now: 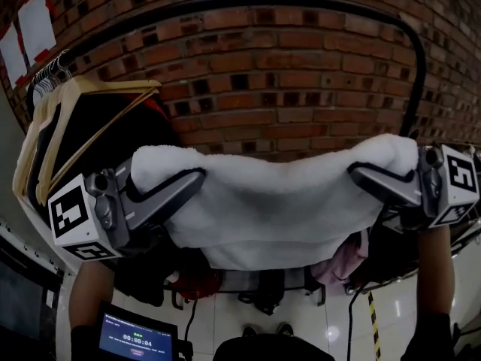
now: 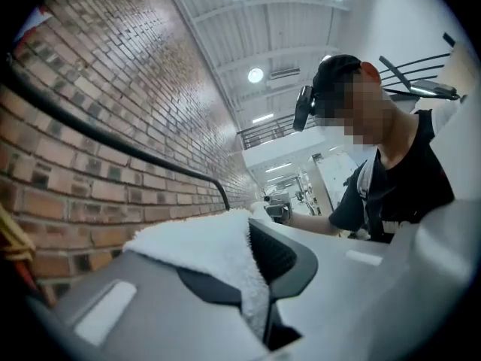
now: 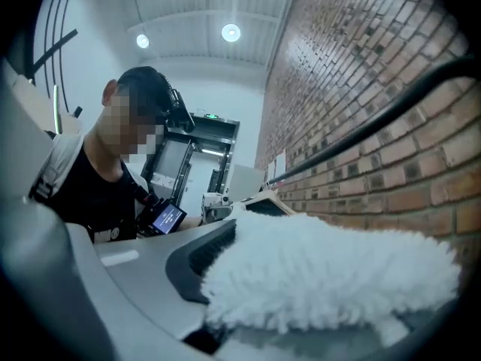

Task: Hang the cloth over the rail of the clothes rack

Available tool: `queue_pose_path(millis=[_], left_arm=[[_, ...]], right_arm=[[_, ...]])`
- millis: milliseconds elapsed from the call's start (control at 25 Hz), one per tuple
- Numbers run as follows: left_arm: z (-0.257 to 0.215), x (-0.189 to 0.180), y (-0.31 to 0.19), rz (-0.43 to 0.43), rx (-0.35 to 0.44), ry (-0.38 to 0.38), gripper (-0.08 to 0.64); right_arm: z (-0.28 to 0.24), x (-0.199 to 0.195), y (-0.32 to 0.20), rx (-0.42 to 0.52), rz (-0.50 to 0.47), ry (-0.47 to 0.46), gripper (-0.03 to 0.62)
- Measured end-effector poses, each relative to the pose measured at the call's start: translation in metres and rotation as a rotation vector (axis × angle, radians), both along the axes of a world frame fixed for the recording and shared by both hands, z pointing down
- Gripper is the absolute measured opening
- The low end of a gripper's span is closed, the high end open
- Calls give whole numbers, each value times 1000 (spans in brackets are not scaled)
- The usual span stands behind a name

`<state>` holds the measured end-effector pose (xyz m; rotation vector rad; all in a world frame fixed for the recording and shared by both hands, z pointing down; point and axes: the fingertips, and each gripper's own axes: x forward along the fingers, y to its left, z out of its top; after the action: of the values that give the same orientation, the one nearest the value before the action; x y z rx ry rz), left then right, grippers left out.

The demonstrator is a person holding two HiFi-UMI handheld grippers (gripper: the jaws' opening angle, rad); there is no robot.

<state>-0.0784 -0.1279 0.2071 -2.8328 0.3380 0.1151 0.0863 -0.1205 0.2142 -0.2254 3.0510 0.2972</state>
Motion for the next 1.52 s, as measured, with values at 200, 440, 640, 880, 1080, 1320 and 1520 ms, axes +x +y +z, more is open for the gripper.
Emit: queue_pose_path(millis=[200,440,640,880,1080,1320,1520], left_arm=[[-68,-1,-13,6,86,19,38],[-117,-10,-40,-13,117,63,38],[-150,-12,-51,-10,174,69,38],[-200,-10,-68,-18,197,85,38],[-260,-12,-99,-58,155,123,38],[-315,-11,-154,-153,127,100,38],[-339,-8,-212,-233,65,108,38]], right_arm=[[-62,-1,-11,79,-13,23,12],[-117,-3,-35,155,20,17,12],[-152,-1,-52,216,48,6,12],[-198,4,-78,228,79,-12,13],[-253,3,-106,212,106,-26,12],[-310,-7,-146,257,185,61,13],[-338,-11,-202,244,290,127,12]])
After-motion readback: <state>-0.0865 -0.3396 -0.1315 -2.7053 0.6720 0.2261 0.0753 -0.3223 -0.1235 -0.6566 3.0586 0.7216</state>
